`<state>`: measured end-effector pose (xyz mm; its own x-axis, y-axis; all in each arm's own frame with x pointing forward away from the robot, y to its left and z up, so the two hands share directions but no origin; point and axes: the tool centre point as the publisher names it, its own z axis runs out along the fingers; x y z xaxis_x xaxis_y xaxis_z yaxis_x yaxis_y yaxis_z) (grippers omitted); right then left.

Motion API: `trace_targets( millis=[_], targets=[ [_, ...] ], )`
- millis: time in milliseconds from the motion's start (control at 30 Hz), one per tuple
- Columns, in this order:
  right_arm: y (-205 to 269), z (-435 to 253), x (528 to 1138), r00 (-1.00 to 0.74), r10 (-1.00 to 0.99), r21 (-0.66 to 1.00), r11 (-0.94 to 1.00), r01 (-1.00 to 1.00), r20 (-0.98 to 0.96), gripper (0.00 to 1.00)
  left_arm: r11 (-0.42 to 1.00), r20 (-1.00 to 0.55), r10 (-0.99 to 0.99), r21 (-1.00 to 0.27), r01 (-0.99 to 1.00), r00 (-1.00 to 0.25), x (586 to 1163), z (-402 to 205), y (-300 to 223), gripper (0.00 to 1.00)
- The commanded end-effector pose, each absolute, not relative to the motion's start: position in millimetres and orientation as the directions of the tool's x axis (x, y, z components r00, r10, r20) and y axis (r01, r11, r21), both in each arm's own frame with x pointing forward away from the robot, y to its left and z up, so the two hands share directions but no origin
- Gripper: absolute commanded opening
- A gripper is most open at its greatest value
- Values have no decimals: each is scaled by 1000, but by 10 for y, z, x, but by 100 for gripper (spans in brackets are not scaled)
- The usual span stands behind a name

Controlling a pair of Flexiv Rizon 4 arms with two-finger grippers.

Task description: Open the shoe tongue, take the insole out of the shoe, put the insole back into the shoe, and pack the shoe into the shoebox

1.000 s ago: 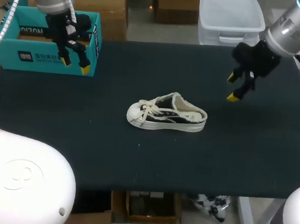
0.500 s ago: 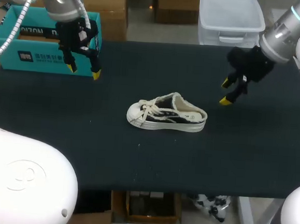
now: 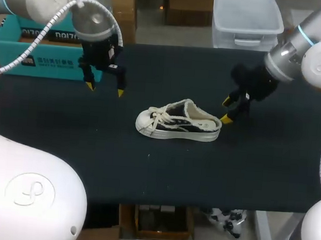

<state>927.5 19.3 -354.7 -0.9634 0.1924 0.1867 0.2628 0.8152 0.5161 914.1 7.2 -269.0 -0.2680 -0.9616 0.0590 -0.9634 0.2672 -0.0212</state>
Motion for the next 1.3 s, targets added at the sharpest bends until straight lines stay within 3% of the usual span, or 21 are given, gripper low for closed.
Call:
trace_targets(
  millis=[33,1300],
  targets=[
    [125,-3619,9100,-964,211,542,797,266,163,100,275,52,-960,-25,-961,-276,9076,-2705,-15,100],
    [387,-4150,9247,-989,121,699,700,145,84,100,321,53,-946,10,-947,-320,8981,-2799,-369,100]
  ],
)
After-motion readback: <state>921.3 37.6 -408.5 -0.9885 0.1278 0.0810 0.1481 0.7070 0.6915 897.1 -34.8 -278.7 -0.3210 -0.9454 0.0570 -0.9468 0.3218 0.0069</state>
